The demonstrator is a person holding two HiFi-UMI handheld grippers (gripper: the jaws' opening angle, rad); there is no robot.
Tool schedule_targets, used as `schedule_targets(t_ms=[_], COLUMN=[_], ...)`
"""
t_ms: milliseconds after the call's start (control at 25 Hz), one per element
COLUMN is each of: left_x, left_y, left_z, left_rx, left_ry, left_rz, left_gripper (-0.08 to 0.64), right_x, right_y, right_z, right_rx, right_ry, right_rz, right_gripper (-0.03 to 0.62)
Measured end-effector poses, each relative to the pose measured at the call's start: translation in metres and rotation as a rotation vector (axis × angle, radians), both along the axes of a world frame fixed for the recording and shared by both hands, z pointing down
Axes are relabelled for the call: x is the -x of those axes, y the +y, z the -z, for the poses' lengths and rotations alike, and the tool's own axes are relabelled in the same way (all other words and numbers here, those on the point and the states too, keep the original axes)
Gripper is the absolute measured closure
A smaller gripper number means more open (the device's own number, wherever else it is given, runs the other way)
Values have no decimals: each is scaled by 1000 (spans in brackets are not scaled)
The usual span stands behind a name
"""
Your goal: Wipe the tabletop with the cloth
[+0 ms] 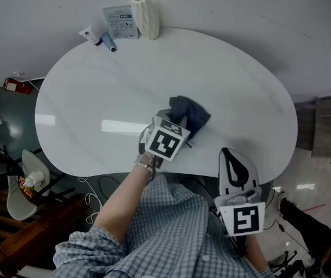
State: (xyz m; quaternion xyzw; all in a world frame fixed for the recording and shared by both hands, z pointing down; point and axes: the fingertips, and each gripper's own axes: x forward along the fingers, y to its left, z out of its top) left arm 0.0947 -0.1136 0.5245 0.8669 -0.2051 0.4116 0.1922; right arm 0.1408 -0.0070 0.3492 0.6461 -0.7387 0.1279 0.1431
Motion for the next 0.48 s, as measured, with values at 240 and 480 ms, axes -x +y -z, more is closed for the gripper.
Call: schedule_targets(t_ms=[240, 480], left_x=[-48, -55], left_y=[33, 29], left_z=[-1, -3], left_rx=[25, 66], left_ry=[31, 74], left_rz=[-119, -53], left_gripper=[528, 526], right_x=[-8, -10], right_y=[3, 0], right_z=[-2, -3], right_rx=[6, 12], right_ry=[9, 8], right_rz=[-26, -35], right_gripper=[583, 583])
